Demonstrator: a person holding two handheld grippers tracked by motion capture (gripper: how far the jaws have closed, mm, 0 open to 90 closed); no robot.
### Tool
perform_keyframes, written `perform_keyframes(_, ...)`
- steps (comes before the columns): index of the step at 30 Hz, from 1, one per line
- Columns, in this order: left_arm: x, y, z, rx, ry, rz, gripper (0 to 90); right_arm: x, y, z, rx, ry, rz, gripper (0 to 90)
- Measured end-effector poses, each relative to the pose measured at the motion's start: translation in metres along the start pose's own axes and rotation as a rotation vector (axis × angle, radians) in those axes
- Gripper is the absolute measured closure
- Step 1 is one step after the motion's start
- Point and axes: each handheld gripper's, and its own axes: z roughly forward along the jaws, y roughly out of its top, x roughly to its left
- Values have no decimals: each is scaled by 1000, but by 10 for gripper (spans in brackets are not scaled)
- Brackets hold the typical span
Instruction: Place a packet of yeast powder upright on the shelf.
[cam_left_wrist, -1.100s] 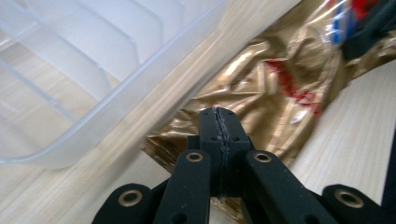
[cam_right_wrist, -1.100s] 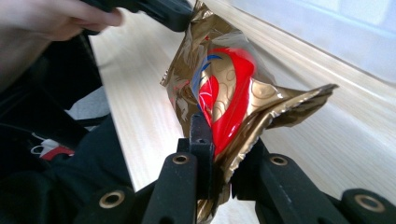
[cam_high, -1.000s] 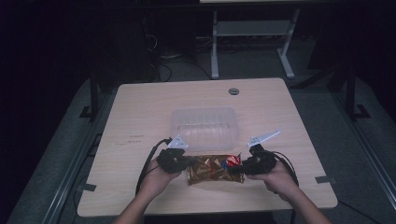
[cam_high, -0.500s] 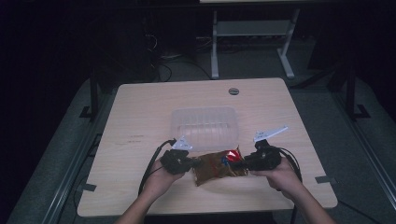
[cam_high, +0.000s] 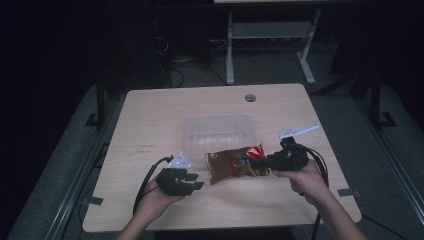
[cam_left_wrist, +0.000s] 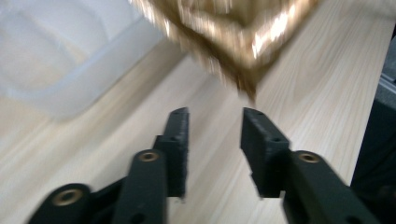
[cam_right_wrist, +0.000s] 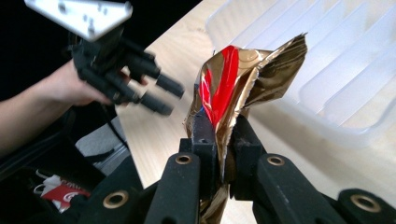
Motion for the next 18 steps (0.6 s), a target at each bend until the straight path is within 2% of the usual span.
perform_keyframes(5, 1, -11, -4, 14, 3, 6, 457, -4, 17, -4, -21, -33, 14, 827)
perform_keyframes(7, 1, -15, -5, 23, 4, 16, 418, -5, 20, -5, -23, -36, 19, 827)
perform_keyframes(8, 2, -16, -6, 32, 8, 25, 406, -6, 28, -5, -27, -49, 32, 828)
perform_keyframes(10, 3, -16, -6, 32, 7, 27, 394, -7, 30, -5, -26, -53, 33, 828)
perform_keyframes(15, 3, -15, -5, 41, 2, 47, 386, -10, 51, -4, -27, -90, 54, 828)
perform_keyframes(18, 3, -16, -5, 42, -3, 43, 381, -13, 61, -3, -26, -107, 77, 828)
